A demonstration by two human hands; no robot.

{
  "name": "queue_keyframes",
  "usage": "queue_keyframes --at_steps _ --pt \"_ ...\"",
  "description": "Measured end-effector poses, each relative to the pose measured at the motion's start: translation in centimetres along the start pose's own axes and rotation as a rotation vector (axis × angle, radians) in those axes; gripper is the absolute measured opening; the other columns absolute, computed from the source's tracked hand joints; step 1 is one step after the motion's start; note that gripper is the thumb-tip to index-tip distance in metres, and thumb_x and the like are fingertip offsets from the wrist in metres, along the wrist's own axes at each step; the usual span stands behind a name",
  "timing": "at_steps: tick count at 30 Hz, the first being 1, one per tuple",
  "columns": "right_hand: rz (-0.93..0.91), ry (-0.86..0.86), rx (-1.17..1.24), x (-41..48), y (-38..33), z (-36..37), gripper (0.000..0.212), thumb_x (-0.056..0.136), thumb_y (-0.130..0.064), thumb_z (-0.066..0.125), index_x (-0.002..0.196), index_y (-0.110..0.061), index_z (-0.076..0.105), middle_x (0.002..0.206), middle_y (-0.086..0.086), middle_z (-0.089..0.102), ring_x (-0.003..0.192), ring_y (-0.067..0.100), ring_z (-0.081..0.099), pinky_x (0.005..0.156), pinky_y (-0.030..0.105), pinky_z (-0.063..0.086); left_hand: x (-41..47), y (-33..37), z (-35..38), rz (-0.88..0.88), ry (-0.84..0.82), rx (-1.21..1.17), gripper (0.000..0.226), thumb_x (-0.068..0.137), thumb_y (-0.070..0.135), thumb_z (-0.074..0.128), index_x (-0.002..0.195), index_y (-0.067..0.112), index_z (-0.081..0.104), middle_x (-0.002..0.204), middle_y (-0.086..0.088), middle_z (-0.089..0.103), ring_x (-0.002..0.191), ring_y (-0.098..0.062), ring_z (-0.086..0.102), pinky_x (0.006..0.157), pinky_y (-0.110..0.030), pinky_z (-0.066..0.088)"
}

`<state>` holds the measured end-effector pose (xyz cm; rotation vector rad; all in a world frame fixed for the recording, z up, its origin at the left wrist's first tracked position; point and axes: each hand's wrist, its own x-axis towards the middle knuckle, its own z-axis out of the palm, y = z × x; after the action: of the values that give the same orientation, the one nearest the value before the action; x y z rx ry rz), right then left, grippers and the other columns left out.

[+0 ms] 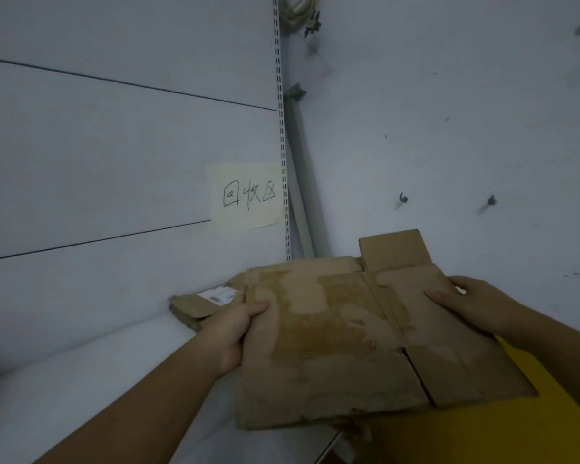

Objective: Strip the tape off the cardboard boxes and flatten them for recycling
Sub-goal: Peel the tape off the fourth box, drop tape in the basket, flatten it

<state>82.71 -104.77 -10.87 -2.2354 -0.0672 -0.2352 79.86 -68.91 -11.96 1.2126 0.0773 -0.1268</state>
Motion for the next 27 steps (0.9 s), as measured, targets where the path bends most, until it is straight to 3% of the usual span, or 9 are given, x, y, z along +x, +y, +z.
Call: queue_keyframes --at_steps 3,7,9,12,14,18,23,25,27 --pt "-0.042 -0.044 -0.008 4.1 0.7 1.5 0.061 0.083 -0.053 0.056 0.131 -0.016 0.048 0.127 0.008 0.056 0.085 0.012 0.056 0.064 0.024 0.044 1.3 0.3 0.0 0.026 0.076 -0.005 0.036 0.091 0.011 0.056 0.121 0.029 0.048 0.108 -0.009 0.067 0.083 -0.031 0.071 0.056 -0.04 0.058" --pt "-0.105 -0.018 -0.02 10.0 0.0 4.5 0.064 0.082 -0.053 0.058 0.132 -0.016 0.044 0.128 0.01 0.054 0.083 0.014 0.053 0.061 0.025 0.041 3.9 2.1 -1.3 0.115 0.173 0.05 0.044 0.091 0.01 0.056 0.128 0.028 0.045 0.112 -0.01 0.064 0.095 -0.033 0.064 0.064 -0.042 0.056" --pt "-0.114 0.002 -0.017 12.9 -0.8 6.2 0.064 0.08 -0.054 0.06 0.128 -0.015 0.043 0.116 0.01 0.058 0.074 0.009 0.052 0.055 0.023 0.039 5.7 3.1 -2.6 0.145 0.195 0.04 0.043 0.091 0.008 0.055 0.128 0.028 0.046 0.114 -0.011 0.063 0.096 -0.034 0.064 0.064 -0.042 0.057" --pt "-0.149 0.006 -0.057 17.6 -2.1 7.4 0.06 0.075 -0.058 0.063 0.115 -0.016 0.044 0.084 -0.006 0.054 0.069 0.007 0.053 0.051 0.023 0.038 8.4 3.7 -4.2 0.158 0.216 -0.001 0.043 0.09 0.007 0.055 0.127 0.028 0.047 0.114 -0.012 0.064 0.098 -0.036 0.064 0.072 -0.047 0.056" --pt "-0.185 0.022 -0.102 20.4 -3.0 7.3 0.055 0.073 -0.06 0.064 0.105 -0.02 0.044 0.079 -0.005 0.055 0.069 0.011 0.056 0.05 0.025 0.039 10.4 3.4 -4.4 0.156 0.242 -0.037 0.04 0.091 0.005 0.055 0.125 0.026 0.049 0.112 -0.012 0.064 0.098 -0.036 0.064 0.076 -0.05 0.055" --pt "-0.25 0.021 -0.127 25.4 -3.7 8.6 0.047 0.076 -0.059 0.061 0.101 -0.022 0.044 0.078 -0.003 0.056 0.068 0.013 0.056 0.05 0.025 0.037 13.8 3.4 -4.4 0.18 0.352 -0.041 0.035 0.09 0.004 0.055 0.116 0.027 0.053 0.108 -0.009 0.067 0.093 -0.032 0.066 0.068 -0.043 0.056" --pt "-0.355 -0.142 -0.176 30.5 -3.6 14.7 0.046 0.083 -0.056 0.055 0.106 -0.017 0.043 0.094 0.001 0.053 0.076 0.016 0.052 0.055 0.027 0.035 15.2 4.1 -6.9 0.125 0.554 0.12 0.028 0.091 0.009 0.055 0.116 0.022 0.055 0.108 -0.011 0.066 0.093 -0.033 0.064 0.064 -0.041 0.056" --pt "-0.426 -0.204 -0.219 31.6 -4.1 17.4 0.05 0.085 -0.056 0.052 0.113 -0.015 0.044 0.096 0.002 0.048 0.08 0.017 0.047 0.059 0.028 0.034 15.1 4.0 -7.6 0.093 0.669 0.223 0.031 0.092 0.011 0.055 0.123 0.016 0.054 0.112 -0.015 0.064 0.097 -0.036 0.062 0.076 -0.047 0.054" --pt "-0.46 -0.268 -0.229 32.4 -4.6 19.8 0.047 0.087 -0.053 0.052 0.111 -0.014 0.044 0.094 0.002 0.05 0.077 0.017 0.047 0.057 0.028 0.034 15.1 3.4 -7.8 0.107 0.872 0.362 0.037 0.092 0.013 0.055 0.128 0.01 0.053 0.114 -0.017 0.063 0.099 -0.037 0.061 0.082 -0.043 0.052"
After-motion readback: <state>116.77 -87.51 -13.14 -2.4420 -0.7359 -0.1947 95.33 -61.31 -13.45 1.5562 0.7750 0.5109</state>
